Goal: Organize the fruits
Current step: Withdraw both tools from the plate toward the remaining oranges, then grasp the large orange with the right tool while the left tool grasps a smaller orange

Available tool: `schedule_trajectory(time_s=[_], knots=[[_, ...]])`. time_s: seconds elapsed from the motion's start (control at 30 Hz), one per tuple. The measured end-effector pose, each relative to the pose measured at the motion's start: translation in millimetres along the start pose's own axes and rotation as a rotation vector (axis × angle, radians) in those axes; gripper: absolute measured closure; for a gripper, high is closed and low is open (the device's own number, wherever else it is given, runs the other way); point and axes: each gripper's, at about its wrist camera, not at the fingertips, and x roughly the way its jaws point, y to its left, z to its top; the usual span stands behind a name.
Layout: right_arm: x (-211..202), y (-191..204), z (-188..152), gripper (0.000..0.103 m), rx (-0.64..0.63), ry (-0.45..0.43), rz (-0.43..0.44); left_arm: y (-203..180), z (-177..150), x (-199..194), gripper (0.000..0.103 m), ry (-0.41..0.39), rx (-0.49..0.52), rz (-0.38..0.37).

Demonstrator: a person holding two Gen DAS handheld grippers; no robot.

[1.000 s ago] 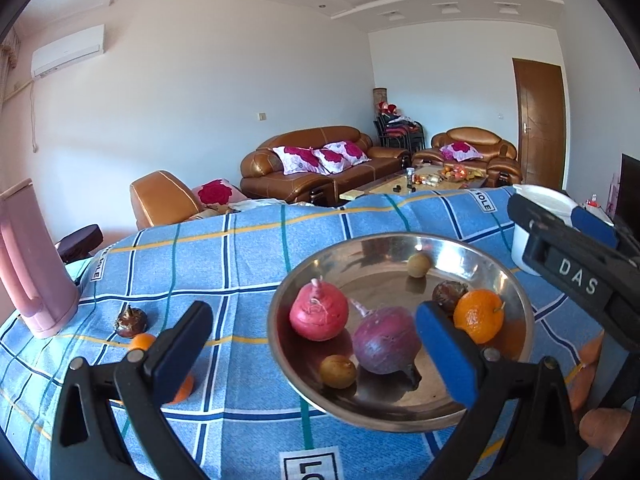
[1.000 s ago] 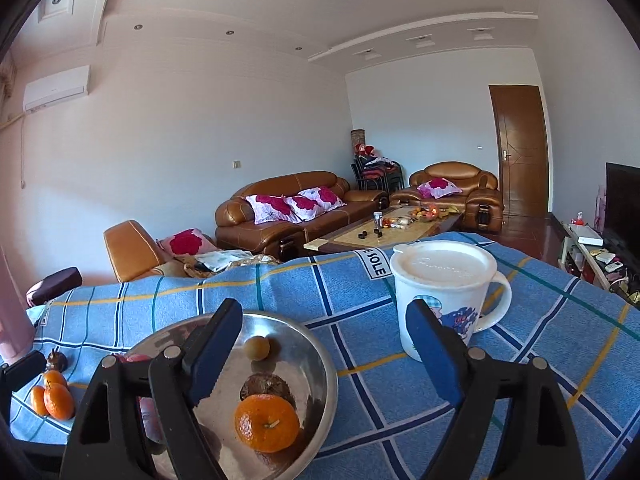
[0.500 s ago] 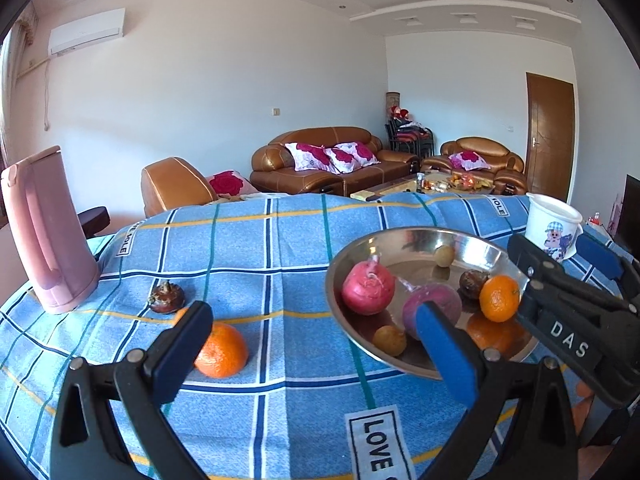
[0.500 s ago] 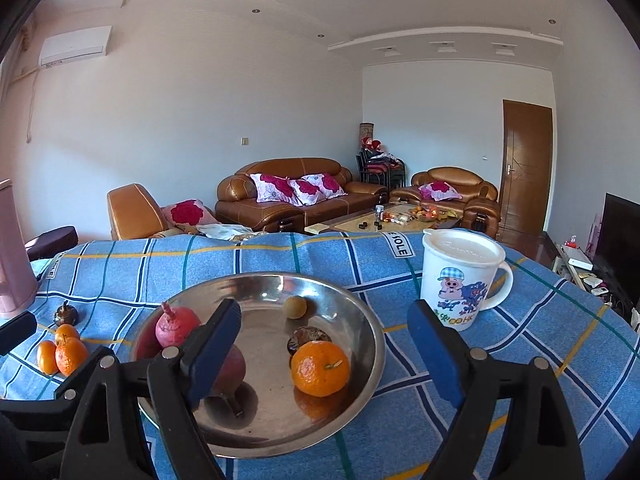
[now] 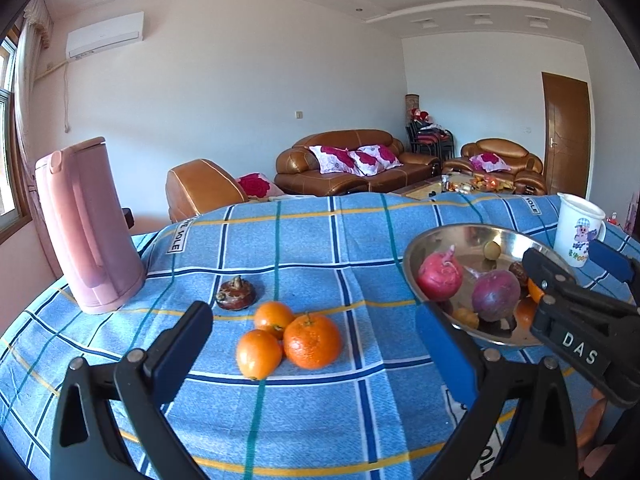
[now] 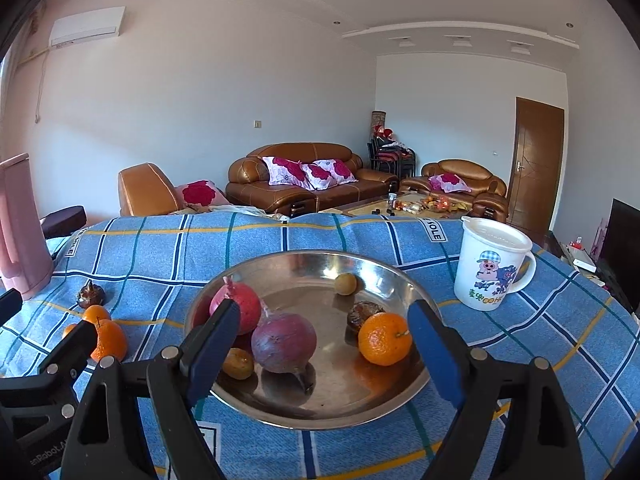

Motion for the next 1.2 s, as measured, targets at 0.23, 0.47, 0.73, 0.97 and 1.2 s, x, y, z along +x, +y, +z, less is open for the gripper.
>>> schedule_trajectory(time_s=[0.23,0.47,0.73,0.97,1.2], knots=[[1,24,-1,0.016,-0.017,0.022,0.016,27,-1,3,0.000,0.003,-0.013,0.027],[4,44,-1,0.016,-0.037,0.045,0.031,47,-3,7,0.000,0.016,-0.025,0.043],[8,64,0,0.016,-0.046,0.076,0.067,70,-3,15,0.000,0.033,-0.026,0.073],[12,72,-2,0.016,-0.035,0.109,0.161,103,-4,28,0.000,0.084,-0.058,0.117],[24,94,-5,0.009,-0.017,0.200,0.307,122,-7,36,0.000,0.133,-0.131,0.127]])
